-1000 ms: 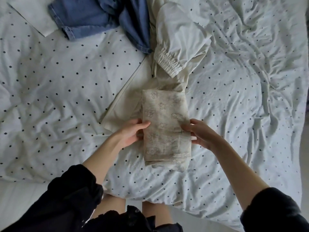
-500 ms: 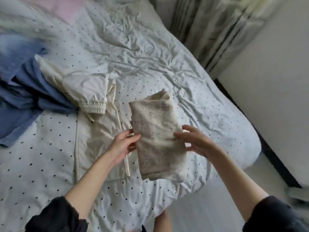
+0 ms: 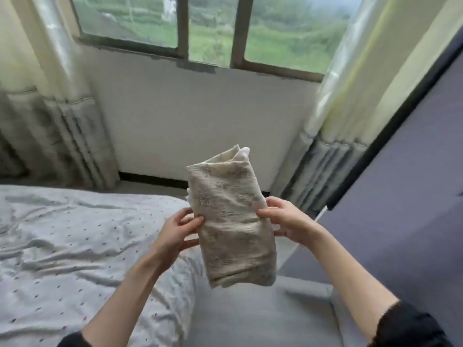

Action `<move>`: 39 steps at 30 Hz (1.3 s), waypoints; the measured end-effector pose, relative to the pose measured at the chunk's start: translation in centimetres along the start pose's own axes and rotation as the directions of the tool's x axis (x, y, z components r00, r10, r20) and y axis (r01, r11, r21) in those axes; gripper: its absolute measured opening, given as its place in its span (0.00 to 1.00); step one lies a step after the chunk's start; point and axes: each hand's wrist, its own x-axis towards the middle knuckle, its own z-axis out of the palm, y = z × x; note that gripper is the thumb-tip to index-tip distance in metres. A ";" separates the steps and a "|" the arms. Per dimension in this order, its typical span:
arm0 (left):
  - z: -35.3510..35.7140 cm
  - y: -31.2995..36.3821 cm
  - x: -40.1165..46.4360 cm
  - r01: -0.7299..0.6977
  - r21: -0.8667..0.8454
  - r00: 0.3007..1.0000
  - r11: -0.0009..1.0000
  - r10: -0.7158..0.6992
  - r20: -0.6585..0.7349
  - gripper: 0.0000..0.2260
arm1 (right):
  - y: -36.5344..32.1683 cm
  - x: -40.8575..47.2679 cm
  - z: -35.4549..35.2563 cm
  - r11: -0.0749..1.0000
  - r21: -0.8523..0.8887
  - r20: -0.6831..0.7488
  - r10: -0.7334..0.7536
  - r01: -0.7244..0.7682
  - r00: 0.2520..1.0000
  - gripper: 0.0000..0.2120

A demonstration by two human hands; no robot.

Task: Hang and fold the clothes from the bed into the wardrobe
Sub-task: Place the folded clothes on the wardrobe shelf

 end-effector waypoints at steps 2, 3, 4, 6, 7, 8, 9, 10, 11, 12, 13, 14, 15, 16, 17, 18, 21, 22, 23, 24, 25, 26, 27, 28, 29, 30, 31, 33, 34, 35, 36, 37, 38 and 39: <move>6.7 1.4 2.5 -0.018 0.024 0.987 1.000 0.014 0.160 0.11 | 0.0 -2.3 -6.4 0.998 0.047 -0.147 -0.030 0.037 0.989 0.07; 8.8 2.1 3.1 -0.035 0.031 0.976 0.999 0.028 0.216 0.13 | -0.1 -3.2 -8.3 0.998 0.055 -0.194 -0.023 0.034 0.981 0.06; 12.3 2.6 3.9 -0.046 0.035 0.953 0.998 0.033 0.303 0.14 | 0.3 -4.7 -11.3 0.996 0.074 -0.267 -0.020 0.041 0.964 0.06; 19.0 3.1 5.4 -0.043 0.067 0.899 0.997 0.010 0.438 0.13 | 1.1 -8.0 -16.5 0.988 0.132 -0.411 -0.014 0.074 0.912 0.06; 21.5 3.3 5.7 -0.048 0.081 0.876 0.996 0.003 0.482 0.12 | 1.5 -9.3 -18.3 0.984 0.159 -0.463 -0.002 0.086 0.886 0.07; 24.7 3.6 6.0 -0.066 0.097 0.839 0.993 0.003 0.544 0.12 | 1.9 -11.0 -20.5 0.976 0.191 -0.529 0.013 0.104 0.849 0.07; 27.5 3.8 6.1 -0.073 0.109 0.800 0.991 -0.007 0.600 0.14 | 2.3 -12.6 -22.3 0.970 0.208 -0.588 0.019 0.128 0.809 0.08; 30.9 3.8 6.3 -0.081 0.123 0.754 0.989 -0.019 0.657 0.17 | 2.7 -14.5 -24.2 0.962 0.224 -0.651 0.031 0.153 0.759 0.09; 33.7 3.9 6.4 -0.085 0.131 0.724 0.988 -0.029 0.689 0.18 | 2.9 -16.1 -25.9 0.958 0.231 -0.694 0.040 0.170 0.719 0.09; 35.7 3.9 6.6 -0.096 0.134 0.703 0.986 -0.028 0.711 0.15 | 3.0 -17.4 -27.0 0.957 0.239 -0.720 0.059 0.167 0.691 0.09; 38.8 4.0 6.6 -0.105 0.133 0.662 0.986 -0.031 0.748 0.10 | 3.1 -19.0 -28.6 0.955 0.240 -0.762 0.073 0.176 0.643 0.09; 41.5 4.2 6.7 -0.109 0.127 0.620 0.986 -0.032 0.784 0.07 | 3.0 -20.4 -30.1 0.953 0.236 -0.801 0.079 0.192 0.594 0.09; 44.0 4.5 6.8 -0.113 0.117 0.581 0.987 -0.030 0.814 0.06 | 2.6 -21.7 -31.5 0.951 0.224 -0.839 0.076 0.215 0.539 0.08; 47.1 5.0 6.8 -0.125 0.102 0.533 0.987 -0.020 0.846 0.06 | 2.0 -23.4 -33.1 0.950 0.206 -0.878 0.074 0.234 0.473 0.08; 48.7 5.7 6.6 -0.136 0.093 0.511 0.986 -0.010 0.860 0.06 | 1.5 -24.3 -33.9 0.953 0.193 -0.895 0.074 0.233 0.441 0.08; 51.2 6.7 6.2 -0.143 0.078 0.461 0.987 -0.003 0.887 0.06 | 0.8 -25.8 -35.1 0.955 0.177 -0.919 0.073 0.239 0.387 0.08; 57.9 9.1 4.9 -0.143 0.029 0.329 0.989 0.020 0.944 0.07 | -1.0 -30.0 -38.0 0.956 0.120 -0.971 0.058 0.268 0.230 0.10; 59.6 9.7 4.3 -0.139 0.013 0.306 0.990 0.031 0.951 0.07 | -1.6 -31.1 -38.5 0.959 0.108 -0.979 0.057 0.263 0.195 0.10; 61.9 10.3 3.4 -0.131 -0.003 0.264 0.991 0.038 0.964 0.07 | -2.2 -32.7 -39.3 0.963 0.090 -0.988 0.054 0.254 0.146 0.11; 63.7 10.9 2.5 -0.125 -0.016 0.222 0.992 0.044 0.974 0.07 | -2.7 -34.1 -40.0 0.966 0.082 -0.993 0.058 0.244 0.102 0.11; 65.5 11.4 1.4 -0.121 -0.029 0.183 0.992 0.051 0.982 0.07 | -3.3 -35.6 -40.6 0.969 0.070 -0.997 0.059 0.235 0.052 0.10; 67.5 11.6 0.2 -0.100 -0.036 0.139 0.994 0.050 0.989 0.06 | -3.8 -37.4 -41.3 0.973 0.051 -0.999 0.052 0.224 -0.001 0.09; 69.3 11.7 -1.0 -0.077 -0.041 0.106 0.996 0.049 0.993 0.06 | -4.4 -39.2 -41.8 0.979 0.033 -0.998 0.043 0.202 -0.043 0.07; 70.9 11.9 -2.4 -0.042 -0.047 0.079 0.998 0.050 0.996 0.05 | -4.9 -41.0 -42.4 0.985 0.023 -0.997 0.035 0.172 -0.071 0.06; 71.9 12.2 -3.3 -0.010 -0.048 0.064 0.999 0.048 0.997 0.04 | -5.5 -42.2 -42.7 0.991 0.017 -0.995 0.030 0.133 -0.091 0.06; 73.6 12.4 -4.8 0.025 -0.040 0.026 0.999 0.040 0.999 0.03 | -6.1 -44.2 -43.3 0.995 0.009 -0.991 0.021 0.095 -0.130 0.07; 75.3 12.7 -6.4 0.046 -0.034 -0.010 0.998 0.035 0.999 0.03 | -6.6 -46.2 -43.9 0.998 -0.002 -0.986 0.008 0.062 -0.167 0.08; 77.9 13.3 -8.8 0.074 -0.032 -0.050 0.997 0.036 0.998 0.04 | -7.4 -49.4 -45.5 1.000 0.000 -0.980 0.003 0.015 -0.199 0.09; 79.7 13.6 -10.7 0.103 -0.026 -0.082 0.994 0.034 0.996 0.04 | -7.7 -51.5 -46.7 1.000 0.001 -0.974 -0.001 -0.009 -0.225 0.10; 80.7 13.9 -11.7 0.129 -0.018 -0.095 0.992 0.030 0.995 0.03 | -8.0 -52.7 -47.7 1.000 0.003 -0.973 -0.002 -0.025 -0.233 0.09; 82.2 14.1 -13.3 0.172 -0.009 -0.117 0.985 0.029 0.993 0.02 | -8.4 -54.5 -49.1 0.999 0.005 -0.970 -0.005 -0.041 -0.244 0.08; 84.2 13.9 -15.2 0.227 0.006 -0.141 0.974 0.027 0.990 0.02 | -8.8 -56.6 -50.6 0.997 0.005 -0.970 -0.013 -0.072 -0.244 0.05; 85.5 14.0 -16.3 0.265 0.022 -0.156 0.964 0.020 0.988 0.02 | -9.2 -57.8 -51.8 0.994 0.022 -0.973 -0.003 -0.105 -0.230 0.04; 87.0 14.0 -17.7 0.294 0.037 -0.165 0.955 0.012 0.986 0.06 | -9.6 -59.2 -53.1 0.987 0.040 -0.977 0.007 -0.154 -0.212 0.03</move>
